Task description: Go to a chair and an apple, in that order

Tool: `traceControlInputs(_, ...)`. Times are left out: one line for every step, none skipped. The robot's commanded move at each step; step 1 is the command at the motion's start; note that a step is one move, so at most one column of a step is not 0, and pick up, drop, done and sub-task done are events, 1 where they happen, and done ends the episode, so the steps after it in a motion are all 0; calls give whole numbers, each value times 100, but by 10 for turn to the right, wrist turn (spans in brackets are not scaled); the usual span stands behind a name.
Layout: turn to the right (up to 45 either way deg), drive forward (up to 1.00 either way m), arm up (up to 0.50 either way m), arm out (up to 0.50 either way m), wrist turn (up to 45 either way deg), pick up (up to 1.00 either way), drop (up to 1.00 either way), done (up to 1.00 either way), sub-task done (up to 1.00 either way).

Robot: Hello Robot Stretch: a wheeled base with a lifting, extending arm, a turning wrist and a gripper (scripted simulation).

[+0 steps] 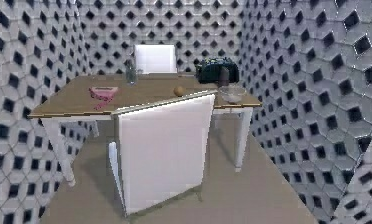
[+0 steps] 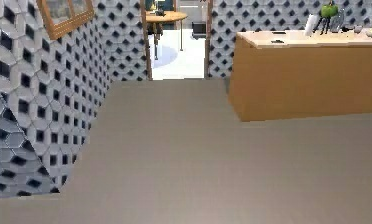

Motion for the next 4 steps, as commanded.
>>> traceControlInputs(-90,0,0,0,0,0,0,0,0)
traceControlInputs(0,0,0,0,0,0,0,0,100)
traceControlInputs(450,0,0,0,0,0,0,0,0)
traceControlInputs(450,0,0,0,0,0,0,0,0)
